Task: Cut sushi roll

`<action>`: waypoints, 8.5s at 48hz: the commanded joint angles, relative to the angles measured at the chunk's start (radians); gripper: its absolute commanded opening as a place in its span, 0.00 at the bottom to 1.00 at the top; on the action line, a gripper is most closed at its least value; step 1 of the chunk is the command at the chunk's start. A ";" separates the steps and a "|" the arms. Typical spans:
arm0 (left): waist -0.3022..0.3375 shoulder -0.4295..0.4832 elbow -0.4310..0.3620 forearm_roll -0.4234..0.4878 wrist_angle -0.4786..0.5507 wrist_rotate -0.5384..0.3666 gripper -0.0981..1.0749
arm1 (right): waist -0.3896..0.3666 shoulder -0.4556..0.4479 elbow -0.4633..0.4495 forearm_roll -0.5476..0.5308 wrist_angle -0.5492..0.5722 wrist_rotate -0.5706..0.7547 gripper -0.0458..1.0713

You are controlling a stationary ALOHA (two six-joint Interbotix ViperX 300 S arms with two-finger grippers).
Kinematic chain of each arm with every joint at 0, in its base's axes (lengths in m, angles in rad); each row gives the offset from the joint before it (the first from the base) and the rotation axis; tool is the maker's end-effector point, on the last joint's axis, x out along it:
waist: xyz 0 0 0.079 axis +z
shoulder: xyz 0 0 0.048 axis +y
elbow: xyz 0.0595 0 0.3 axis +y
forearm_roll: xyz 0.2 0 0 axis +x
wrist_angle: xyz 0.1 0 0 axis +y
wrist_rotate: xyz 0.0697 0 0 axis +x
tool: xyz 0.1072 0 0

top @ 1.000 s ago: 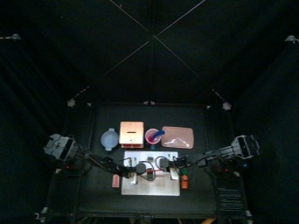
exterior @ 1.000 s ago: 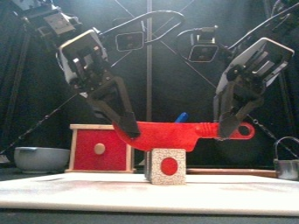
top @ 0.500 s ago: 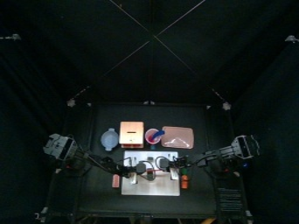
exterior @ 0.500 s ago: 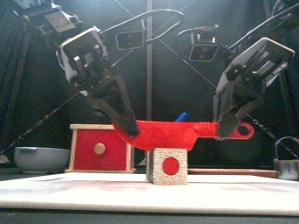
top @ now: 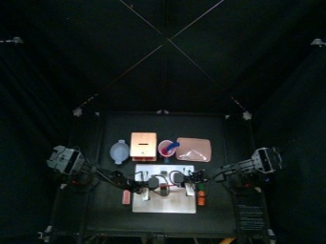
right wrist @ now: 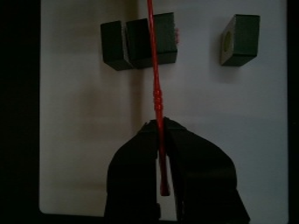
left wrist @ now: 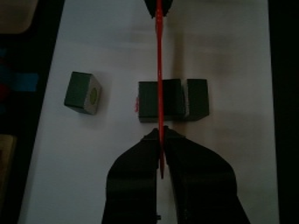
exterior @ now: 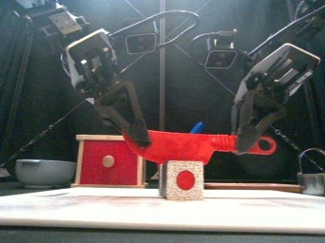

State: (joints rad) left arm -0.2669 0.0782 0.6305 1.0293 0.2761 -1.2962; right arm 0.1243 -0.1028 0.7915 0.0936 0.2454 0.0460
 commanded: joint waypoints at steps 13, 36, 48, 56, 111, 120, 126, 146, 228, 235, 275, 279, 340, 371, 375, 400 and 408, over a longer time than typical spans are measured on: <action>0.000 0.023 -0.009 -0.017 0.002 -0.002 0.46 | -0.003 0.006 -0.020 0.000 -0.002 0.002 0.35; 0.035 0.098 0.025 -0.018 0.058 0.000 0.46 | -0.008 0.084 -0.017 0.000 -0.002 0.002 0.35; 0.043 0.091 0.035 -0.018 0.072 0.000 0.46 | -0.011 0.087 -0.021 0.000 0.011 0.000 0.35; 0.041 0.037 0.034 -0.005 0.112 0.002 0.46 | -0.014 0.017 -0.025 -0.035 0.051 0.002 0.35; -0.061 0.003 0.021 -0.040 0.057 0.000 0.46 | 0.078 -0.057 0.006 0.100 0.063 0.006 0.35; -0.063 0.009 0.021 -0.041 0.055 0.000 0.46 | 0.080 -0.054 0.005 0.100 0.061 0.006 0.35; -0.063 0.003 0.018 -0.052 0.052 0.002 0.46 | 0.084 -0.054 0.002 0.103 0.061 0.006 0.35; -0.072 0.005 0.023 -0.064 0.058 0.002 0.46 | 0.091 -0.043 0.005 0.120 0.060 0.006 0.35; -0.074 0.051 0.038 -0.114 0.152 0.003 0.46 | 0.095 0.014 0.008 0.106 0.017 0.005 0.35; -0.074 0.003 0.028 -0.114 0.161 0.017 0.46 | 0.094 -0.037 -0.005 0.097 0.049 0.005 0.35; -0.067 -0.124 -0.034 -0.044 0.209 0.109 0.83 | 0.069 -0.259 -0.051 0.267 0.428 0.015 0.36; -0.069 -0.127 -0.034 -0.041 0.210 0.109 0.83 | 0.060 -0.298 -0.023 0.345 0.451 0.040 0.36; -0.011 -0.403 0.219 0.017 -0.101 0.095 0.83 | 0.190 -0.224 0.225 0.017 0.055 1.517 0.72; 0.107 -0.495 0.336 0.034 -0.301 0.101 0.82 | 0.170 -0.236 0.094 -0.532 0.063 1.486 0.87; 0.118 -0.500 0.341 0.029 -0.319 0.101 0.82 | 0.153 -0.276 0.092 -0.698 0.057 1.485 0.87; 0.140 -0.523 0.377 -0.058 -0.318 0.103 0.82 | 0.051 -0.322 0.126 -0.959 0.018 1.494 0.87; 0.155 -0.523 0.391 -0.071 -0.318 0.103 0.82 | 0.034 -0.308 0.126 -0.957 -0.012 1.493 0.87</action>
State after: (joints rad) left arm -0.1212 -0.4418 1.0308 0.9633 -0.0383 -1.1950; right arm 0.1672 -0.4065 0.9265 -0.8621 0.2470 1.5401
